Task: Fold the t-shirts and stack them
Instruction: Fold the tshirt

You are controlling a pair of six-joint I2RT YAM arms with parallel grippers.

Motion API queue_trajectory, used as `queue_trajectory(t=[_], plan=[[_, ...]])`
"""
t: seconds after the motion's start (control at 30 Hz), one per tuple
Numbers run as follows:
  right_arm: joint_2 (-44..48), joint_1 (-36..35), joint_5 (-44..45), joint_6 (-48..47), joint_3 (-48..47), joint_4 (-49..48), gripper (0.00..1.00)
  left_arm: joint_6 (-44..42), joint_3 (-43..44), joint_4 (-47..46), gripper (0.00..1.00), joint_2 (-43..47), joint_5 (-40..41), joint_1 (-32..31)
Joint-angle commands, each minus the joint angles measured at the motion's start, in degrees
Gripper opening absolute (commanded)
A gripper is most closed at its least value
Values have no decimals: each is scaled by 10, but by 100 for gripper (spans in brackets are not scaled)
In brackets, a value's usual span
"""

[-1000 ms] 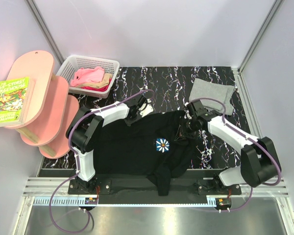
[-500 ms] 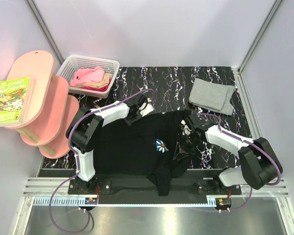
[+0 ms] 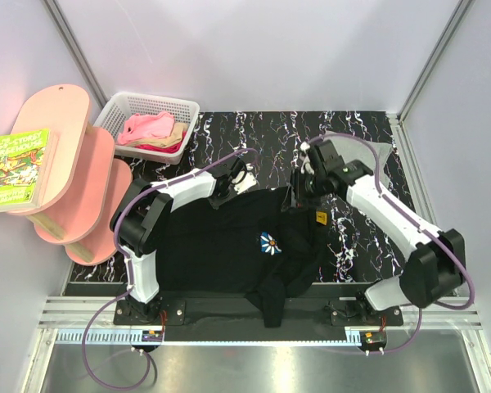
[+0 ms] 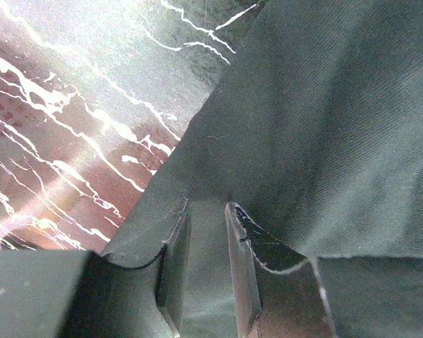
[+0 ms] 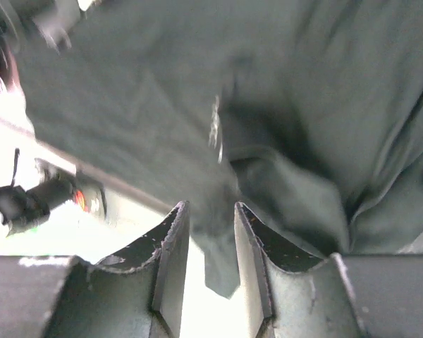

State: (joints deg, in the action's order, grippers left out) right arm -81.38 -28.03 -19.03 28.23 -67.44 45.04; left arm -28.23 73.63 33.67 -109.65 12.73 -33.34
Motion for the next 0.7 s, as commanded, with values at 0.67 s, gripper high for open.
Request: queue_trajectory(t=[0.67], plan=[[-89, 42, -19, -20, 63, -49, 28, -3, 20, -5, 31, 14, 14, -1]])
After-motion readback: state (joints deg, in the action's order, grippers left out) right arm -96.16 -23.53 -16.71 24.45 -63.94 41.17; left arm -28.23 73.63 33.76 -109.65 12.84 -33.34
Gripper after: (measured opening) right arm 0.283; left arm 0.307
